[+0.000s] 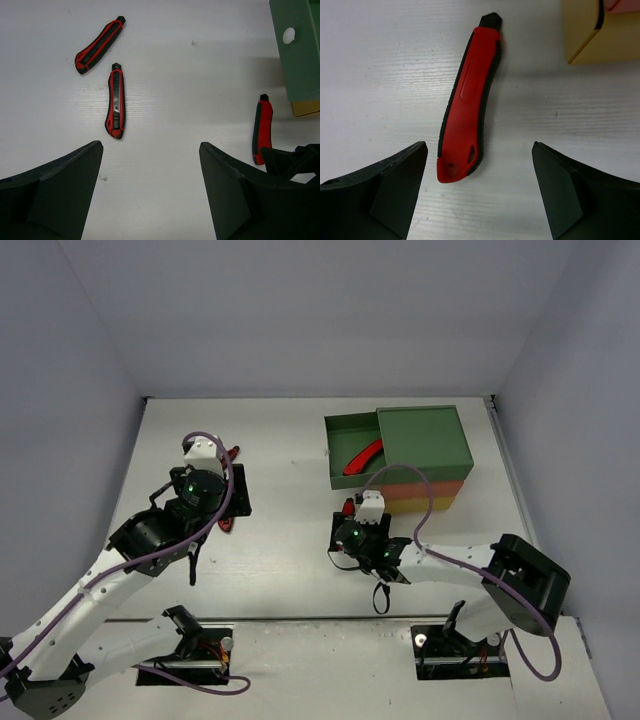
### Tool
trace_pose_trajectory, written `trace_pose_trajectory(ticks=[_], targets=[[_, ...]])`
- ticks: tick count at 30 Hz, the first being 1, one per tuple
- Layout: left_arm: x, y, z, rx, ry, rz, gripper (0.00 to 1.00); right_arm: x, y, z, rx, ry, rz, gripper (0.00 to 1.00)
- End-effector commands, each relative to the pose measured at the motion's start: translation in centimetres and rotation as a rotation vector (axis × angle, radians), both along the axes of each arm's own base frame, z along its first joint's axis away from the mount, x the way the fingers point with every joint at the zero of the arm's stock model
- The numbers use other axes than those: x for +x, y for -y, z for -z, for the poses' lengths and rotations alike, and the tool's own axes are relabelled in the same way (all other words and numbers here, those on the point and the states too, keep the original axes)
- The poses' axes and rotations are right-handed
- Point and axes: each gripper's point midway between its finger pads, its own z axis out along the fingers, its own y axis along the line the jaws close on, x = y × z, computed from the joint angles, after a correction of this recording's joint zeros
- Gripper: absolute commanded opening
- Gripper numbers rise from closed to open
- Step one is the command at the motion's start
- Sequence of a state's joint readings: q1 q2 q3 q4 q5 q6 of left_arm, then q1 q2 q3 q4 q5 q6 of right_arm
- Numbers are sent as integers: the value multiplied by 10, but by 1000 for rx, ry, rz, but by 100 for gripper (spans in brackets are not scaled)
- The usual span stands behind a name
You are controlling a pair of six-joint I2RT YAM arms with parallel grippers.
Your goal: Sort the tools into containers
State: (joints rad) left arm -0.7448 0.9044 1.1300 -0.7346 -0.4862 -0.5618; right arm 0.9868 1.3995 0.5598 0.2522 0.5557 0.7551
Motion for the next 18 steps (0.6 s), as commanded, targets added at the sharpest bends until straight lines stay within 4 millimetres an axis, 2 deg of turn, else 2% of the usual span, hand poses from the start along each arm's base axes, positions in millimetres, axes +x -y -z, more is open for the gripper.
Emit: trace_pose_trajectory(ticks=[1, 9, 12, 16, 17, 18], targets=[[1, -5, -9, 1, 35, 0, 75, 12, -13, 0, 11, 55, 32, 81], [1, -11, -13, 17, 51, -11, 75, 12, -16, 23, -38, 20, 37, 67], [1, -11, -12, 17, 51, -9, 75, 8, -14, 32, -54, 4, 36, 54], [1, -11, -11, 22, 48, -12, 75, -1, -15, 38, -72, -6, 5, 24], [2, -11, -10, 25, 47, -13, 75, -4, -14, 39, -76, -8, -1, 23], [2, -11, -10, 26, 46, -13, 75, -10, -16, 41, -68, -20, -18, 18]])
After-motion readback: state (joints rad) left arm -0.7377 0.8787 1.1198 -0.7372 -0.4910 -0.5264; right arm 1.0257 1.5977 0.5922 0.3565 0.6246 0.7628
